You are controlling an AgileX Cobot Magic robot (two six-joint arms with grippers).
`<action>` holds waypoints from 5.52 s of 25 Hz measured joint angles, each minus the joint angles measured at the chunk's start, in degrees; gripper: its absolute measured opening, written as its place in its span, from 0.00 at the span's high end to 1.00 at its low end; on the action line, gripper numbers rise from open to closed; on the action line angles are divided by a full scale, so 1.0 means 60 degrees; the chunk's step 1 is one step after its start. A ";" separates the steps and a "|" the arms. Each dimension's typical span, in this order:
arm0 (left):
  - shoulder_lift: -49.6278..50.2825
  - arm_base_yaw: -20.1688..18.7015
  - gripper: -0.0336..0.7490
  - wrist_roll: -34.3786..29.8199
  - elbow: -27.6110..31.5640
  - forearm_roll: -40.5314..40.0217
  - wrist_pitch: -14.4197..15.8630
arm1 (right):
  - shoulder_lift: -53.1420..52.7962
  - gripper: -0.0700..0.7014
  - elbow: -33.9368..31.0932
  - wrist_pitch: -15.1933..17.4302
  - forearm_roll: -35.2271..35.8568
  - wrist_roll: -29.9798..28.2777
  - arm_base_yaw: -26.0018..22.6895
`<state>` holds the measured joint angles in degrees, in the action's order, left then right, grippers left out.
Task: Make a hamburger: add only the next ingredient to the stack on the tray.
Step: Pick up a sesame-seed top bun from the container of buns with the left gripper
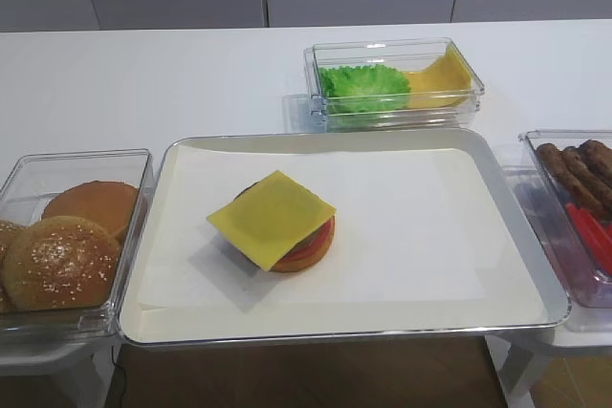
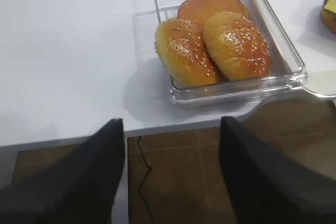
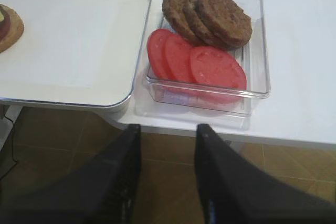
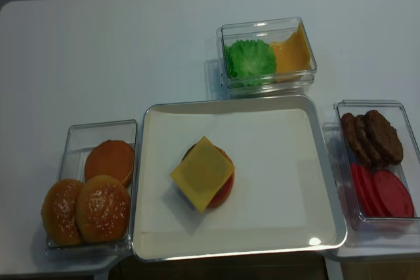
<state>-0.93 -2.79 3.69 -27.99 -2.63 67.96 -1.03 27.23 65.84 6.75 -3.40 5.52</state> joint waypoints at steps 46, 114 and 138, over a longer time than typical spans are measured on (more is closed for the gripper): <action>0.3021 0.0000 0.41 -0.0100 -0.1420 -0.0338 -0.0676 | 0.0000 0.57 0.0000 0.0000 0.0000 0.0000 0.0000; 1.2725 0.3953 0.41 -0.3074 -0.3508 0.4139 -0.0458 | 0.0000 0.57 0.0000 0.0000 0.0000 0.0000 0.0000; 1.3073 0.3995 0.41 -0.3836 -0.3508 0.4756 -0.0073 | 0.0000 0.57 0.0000 0.0000 0.0000 0.0000 0.0000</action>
<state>77.51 21.18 -19.33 -49.04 25.91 67.52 -1.03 27.23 65.84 6.75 -3.40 5.52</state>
